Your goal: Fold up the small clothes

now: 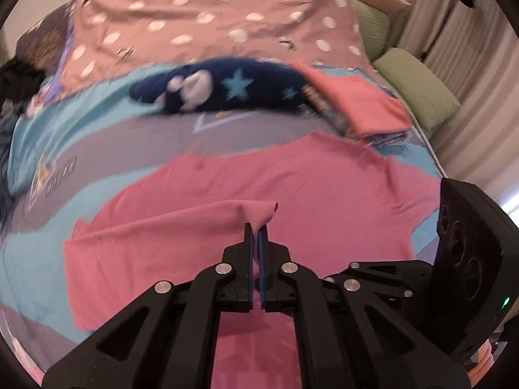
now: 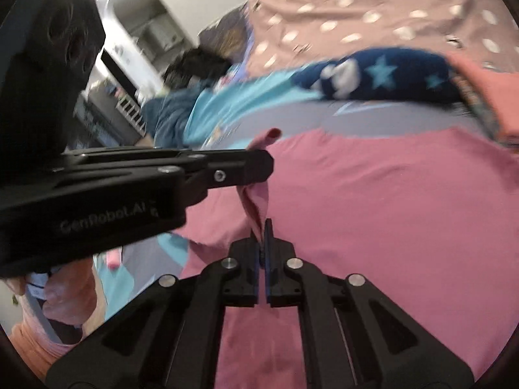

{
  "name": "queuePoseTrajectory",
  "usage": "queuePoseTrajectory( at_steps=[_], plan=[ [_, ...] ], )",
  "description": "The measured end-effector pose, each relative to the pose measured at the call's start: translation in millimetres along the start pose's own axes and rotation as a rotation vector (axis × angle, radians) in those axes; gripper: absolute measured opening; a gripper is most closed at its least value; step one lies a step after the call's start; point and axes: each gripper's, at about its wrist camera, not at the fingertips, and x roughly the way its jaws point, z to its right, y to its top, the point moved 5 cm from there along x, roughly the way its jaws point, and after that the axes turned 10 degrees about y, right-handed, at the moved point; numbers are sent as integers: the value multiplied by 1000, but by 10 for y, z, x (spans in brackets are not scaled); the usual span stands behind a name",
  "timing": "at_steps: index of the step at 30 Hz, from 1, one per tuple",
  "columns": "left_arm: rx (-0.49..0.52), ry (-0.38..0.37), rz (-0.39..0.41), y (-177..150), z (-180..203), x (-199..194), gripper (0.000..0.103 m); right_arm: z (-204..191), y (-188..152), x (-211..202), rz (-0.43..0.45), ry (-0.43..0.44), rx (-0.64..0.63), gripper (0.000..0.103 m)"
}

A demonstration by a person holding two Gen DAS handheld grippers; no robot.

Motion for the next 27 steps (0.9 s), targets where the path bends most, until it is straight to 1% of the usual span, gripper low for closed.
queuePoseTrajectory(
  at_steps=[3, 5, 6, 7, 9, 12, 13, 14, 15, 16, 17, 18, 19, 20, 21, 22, 24, 25, 26, 27],
  plan=[
    [46, -44, 21, 209, 347, -73, 2, 239, 31, -483, 74, -6, 64, 2],
    [95, -74, 28, 303, 657, -83, 2, 385, 7, -720, 106, -30, 88, 2],
    [129, -83, 31, 328, 849, -68, 2, 471, -18, -837, 121, -48, 99, 2],
    [150, -86, 32, 339, 963, -48, 2, 583, -65, -964, 135, -74, 116, 2],
    [199, -83, 24, 344, 1262, 60, 3, 769, -135, -1063, 143, -102, 145, 3],
    [235, -78, 0, 303, 1522, 223, 6, 1123, -327, -1164, 134, -140, 233, 2],
    [241, -71, -15, 251, 1578, 274, 9, 1212, -374, -1177, 129, -149, 253, 2],
    [244, -65, -20, 206, 1591, 297, 19, 1319, -450, -1178, 124, -159, 278, 2],
    [245, -60, -15, 170, 1574, 285, 34, 1447, -537, -1185, 119, -155, 316, 2],
    [235, -37, 14, 126, 1496, 247, 47, 1526, -579, -1165, 117, -147, 339, 2],
    [223, -19, 36, 111, 1416, 222, 49, 1603, -635, -1157, 114, -138, 366, 2],
    [205, 16, 70, 60, 1263, 162, 52, 1656, -684, -1148, 111, -130, 387, 2],
    [192, 43, 87, 23, 1137, 124, 55, 1702, -737, -1119, 101, -116, 405, 2],
    [173, 67, 102, -35, 993, 86, 62, 1716, -762, -1096, 94, -111, 412, 3],
    [140, 98, 117, -114, 787, 43, 67, 1724, -786, -1086, 88, -110, 411, 3],
    [105, 134, 129, -207, 560, 4, 69, 1716, -797, -1085, 83, -112, 400, 3],
    [45, 209, 136, -407, 132, -40, 71, 1698, -790, -1120, 76, -124, 382, 8],
    [9, 255, 133, -552, -128, -58, 71, 1714, -758, -1105, 73, -118, 388, 19],
    [-25, 293, 123, -705, -375, -71, 72, 1720, -744, -1121, 76, -112, 391, 35],
    [-46, 315, 111, -812, -545, -71, 72, 1720, -728, -1145, 84, -103, 398, 41]
  ],
)
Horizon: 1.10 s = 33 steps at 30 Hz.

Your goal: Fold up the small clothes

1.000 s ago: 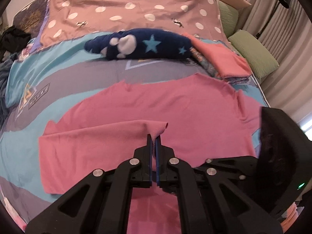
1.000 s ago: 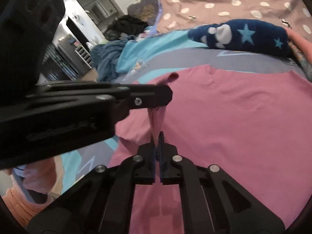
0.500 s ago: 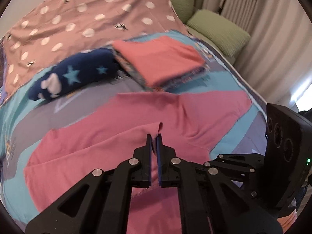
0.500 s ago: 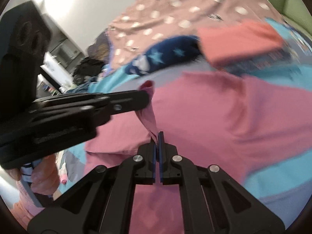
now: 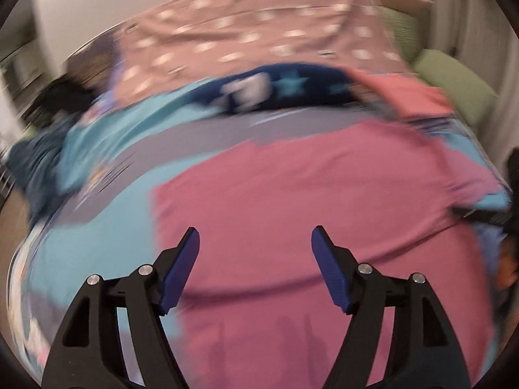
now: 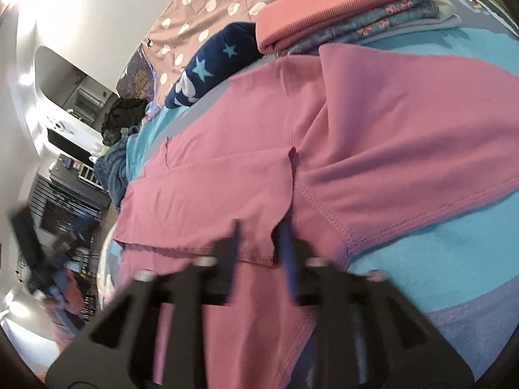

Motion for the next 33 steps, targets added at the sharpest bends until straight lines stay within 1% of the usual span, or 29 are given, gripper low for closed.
queuePoseTrajectory(
  at_steps=[1, 2, 3, 4, 5, 6, 7, 8, 9, 10, 11, 13, 14, 15, 17, 18, 19, 20, 21, 22, 23, 24, 25, 26, 27, 28, 30, 31, 33],
  plan=[
    [-23, 31, -27, -170, -228, 59, 73, -6, 24, -23, 12, 12, 16, 49],
    [-32, 46, -43, -257, -333, 95, 73, -15, 53, -24, 17, 15, 30, 52],
    [-47, 69, -70, -414, -501, 155, 73, -17, 80, -13, 18, 14, 38, 53],
    [-56, 79, -86, -491, -599, 194, 73, -30, 115, 23, 16, 5, 38, 53],
    [-70, 84, -103, -564, -677, 233, 75, -40, 151, 60, 12, -7, 33, 53],
    [-95, 84, -126, -658, -769, 306, 79, -54, 198, 120, 5, -22, 25, 53],
    [-107, 78, -136, -695, -806, 356, 81, -58, 224, 141, 4, -30, 20, 49],
    [-113, 74, -142, -728, -849, 407, 82, -69, 260, 176, 1, -45, 10, 37],
    [-118, 80, -151, -748, -878, 497, 82, -95, 304, 230, -4, -70, -3, 26],
    [-121, 80, -155, -757, -888, 550, 82, -108, 326, 248, -12, -90, -11, 4],
    [-127, 72, -156, -741, -867, 595, 82, -123, 343, 255, -14, -109, -14, 2],
    [-152, 46, -148, -695, -876, 649, 82, -270, 406, 158, 42, -119, -40, 2],
    [-160, 30, -137, -649, -867, 655, 82, -369, 435, 87, 72, -112, -68, 2],
    [-164, 7, -124, -613, -838, 656, 82, -510, 481, -30, 122, -105, -111, 2],
    [-155, -33, -102, -569, -756, 649, 85, -631, 546, -168, 172, -111, -152, 2],
    [-144, -35, -93, -559, -719, 646, 90, -654, 588, -211, 185, -130, -164, 2],
    [-123, -17, -84, -554, -682, 663, 90, -632, 620, -202, 181, -153, -163, 2],
    [-100, 32, -83, -563, -657, 713, 90, -551, 646, -169, 167, -212, -151, 7],
    [-90, 83, -85, -572, -665, 766, 90, -366, 662, -121, 146, -368, -123, 17],
    [-101, 110, -82, -586, -690, 797, 92, -215, 663, -92, 133, -542, -96, 47],
    [-126, 115, -81, -588, -732, 817, 94, -64, 647, -114, 128, -708, -64, 58],
    [-158, 117, -83, -607, -792, 820, 94, 38, 625, -140, 136, -813, -29, 55],
    [-194, 130, -87, -632, -872, 819, 94, 75, 600, -154, 149, -799, 5, 51],
    [-217, 139, -90, -656, -929, 817, 94, 34, 590, -131, 151, -737, 21, 51],
    [-243, 131, -94, -683, -982, 811, 94, -63, 598, -75, 151, -677, 19, 51],
    [-273, 117, -101, -711, -1029, 809, 94, -252, 616, 18, 147, -620, -19, 51],
    [-313, 92, -111, -755, -1061, 812, 94, -702, 653, 262, 118, -545, -156, 51],
    [-324, 87, -113, -770, -1066, 814, 94, -1020, 650, 463, 81, -493, -259, 51],
    [-325, 84, -104, -783, -1057, 784, 92, -1544, 597, 841, 11, -406, -409, 56]
  ],
)
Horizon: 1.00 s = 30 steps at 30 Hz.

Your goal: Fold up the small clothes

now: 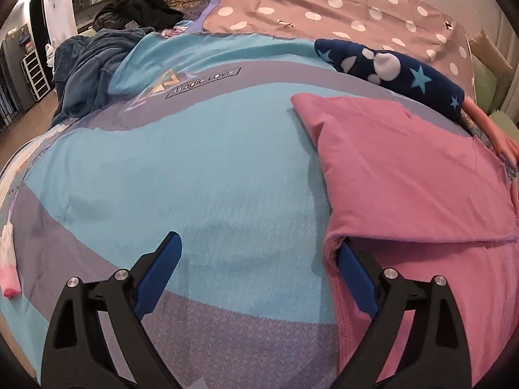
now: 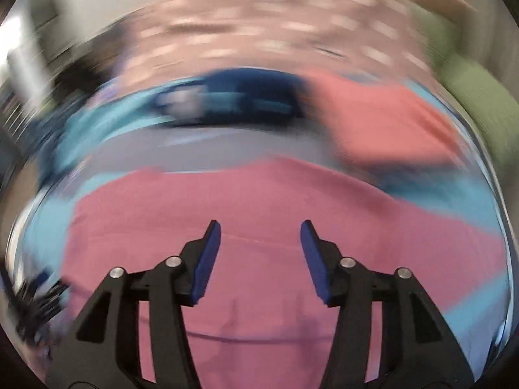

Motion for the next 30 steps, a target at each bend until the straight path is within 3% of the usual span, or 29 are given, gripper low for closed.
queuePoseTrajectory(
  at_steps=[3, 6, 9, 10, 12, 14, 17, 18, 19, 20, 21, 22, 23, 26, 28, 30],
  plan=[
    [5, -22, 16, -40, 14, -26, 85, -1077, 243, 394, -77, 138, -237, 57],
    [-1, -86, 14, -48, 20, -25, 74, -1811, 356, 814, -161, 175, -367, 56],
    [-14, -209, 33, -41, 19, -81, 55, -2424, 380, 1349, -275, 148, -478, 28],
    [-16, -242, 33, -41, 37, -91, 52, -2528, 340, 1437, -300, 126, -510, 23],
    [-28, -295, 28, -32, 40, -84, 52, -2716, 291, 1675, -338, 42, -580, 28],
    [-45, -331, 18, -29, 21, -61, 52, -2760, 297, 1789, -338, -13, -609, 47],
    [-66, -398, 17, -16, 1, -74, 52, -2815, 312, 1963, -342, -60, -645, 50],
    [-70, -411, 18, -11, -7, -79, 52, -2804, 301, 2025, -361, -66, -646, 47],
    [-77, -432, 18, -7, -3, -83, 52, -2790, 300, 2090, -377, -68, -641, 19],
    [-77, -441, 18, -1, 0, -84, 50, -2781, 298, 2175, -396, -67, -630, 1],
    [-72, -449, 19, -2, 14, -88, 30, -2761, 319, 2212, -389, -63, -602, 2],
    [-62, -462, 13, -4, 24, -91, 4, -2772, 368, 2220, -356, -60, -589, 2],
    [-58, -488, -1, -22, 43, -82, 4, -2796, 403, 2223, -329, -55, -573, 2],
    [-33, -397, -21, -74, 33, -22, 4, -2788, 488, 2293, -299, 42, -463, 2],
    [-27, -384, -12, -83, 14, -52, 3, -2811, 442, 2356, -300, 82, -475, 0],
    [-13, -308, 8, -93, -26, -51, 0, -2773, 390, 2375, -299, 77, -493, 1]
  ],
)
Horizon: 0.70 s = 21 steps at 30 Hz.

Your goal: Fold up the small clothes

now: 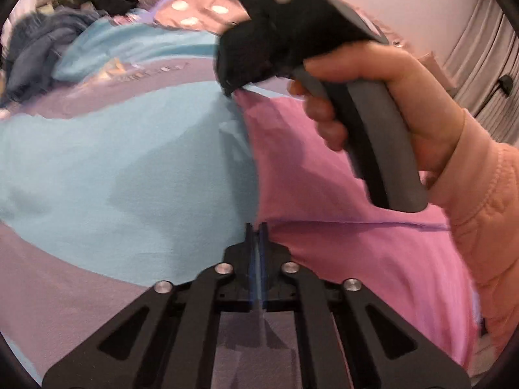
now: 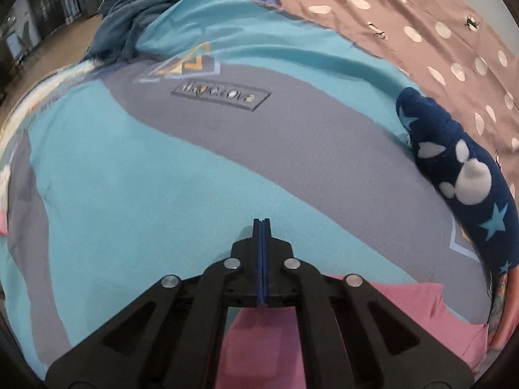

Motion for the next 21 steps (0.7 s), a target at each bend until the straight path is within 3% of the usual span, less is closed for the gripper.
queuePoseTrajectory(
  at_steps=[1, 2, 6, 8, 10, 13, 14, 16, 17, 19, 21],
  plan=[
    [3, 40, 5, -1, -33, 10, 0, 42, -16, -47, 15, -5, 13, 9],
    [-12, 22, 0, 1, -54, 7, 0, 89, -36, -131, 36, -11, 36, 17],
    [-73, -6, 23, 39, -143, -45, 0, 435, -298, -806, 204, 24, 160, 23],
    [-91, -62, 68, 60, -111, -160, 1, 646, -707, -1180, 261, 58, 216, 30],
    [-82, -137, 114, 87, -26, -260, 13, 805, -1182, -1410, 277, 76, 249, 38],
    [-21, -137, 117, 97, 117, -207, 27, 1105, -1956, -1523, 265, 20, 328, 46],
    [5, -110, 94, 78, 167, -141, 28, 1245, -2215, -1465, 236, -5, 391, 51],
    [33, -79, 4, 21, 232, 58, 32, 1477, -2623, -1321, 194, -12, 508, 50],
    [31, -85, -1, 16, 238, 74, 34, 1499, -2710, -1375, 265, 17, 522, 49],
    [22, -126, 11, 68, 210, 83, 48, 1458, -2844, -1509, 306, 35, 533, 54],
    [33, -137, 14, 43, 240, 63, 51, 1445, -3005, -1763, 391, 69, 566, 55]
  ],
)
